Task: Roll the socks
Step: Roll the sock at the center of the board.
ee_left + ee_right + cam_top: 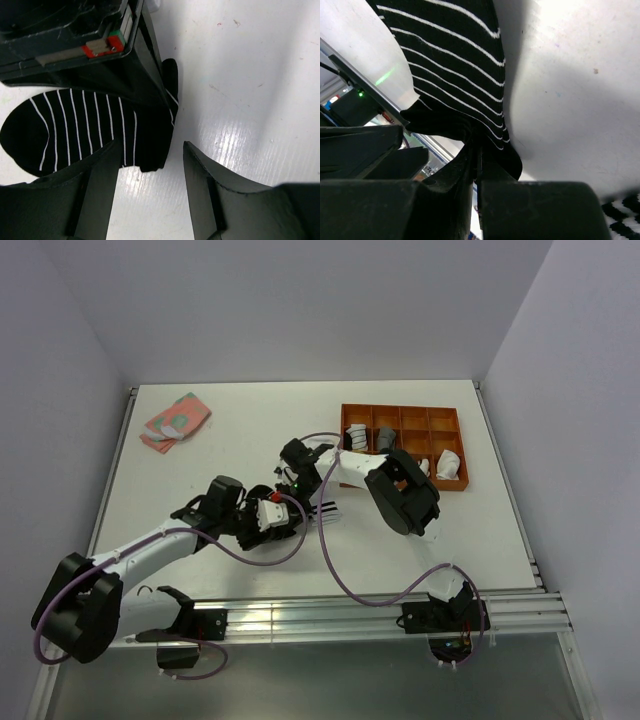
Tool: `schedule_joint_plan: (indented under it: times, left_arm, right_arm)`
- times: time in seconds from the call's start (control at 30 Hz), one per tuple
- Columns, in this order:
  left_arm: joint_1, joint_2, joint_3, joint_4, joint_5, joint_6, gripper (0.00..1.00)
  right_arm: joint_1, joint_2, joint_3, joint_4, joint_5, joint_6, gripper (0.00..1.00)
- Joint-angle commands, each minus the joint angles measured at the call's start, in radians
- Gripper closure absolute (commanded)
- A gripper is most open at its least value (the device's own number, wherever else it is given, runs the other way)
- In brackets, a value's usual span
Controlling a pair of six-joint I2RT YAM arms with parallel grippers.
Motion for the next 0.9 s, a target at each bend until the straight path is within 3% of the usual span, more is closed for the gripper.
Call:
schedule_joint_plan:
  times: [0.0,0.87]
  left_arm:
    - [-0.024,0.017,-0.007,0.064,-0.014,0.008,0.42]
    - [-0.03,0.215,0.054,0.041,0.035,0.014,0.48]
  right_arm:
    - [-0.004,0.02,0.039,-0.026,-0.028,0.015,1.0]
    - [-0.01,-0.049,-0.052,0.002,-0.048,0.02,1.0]
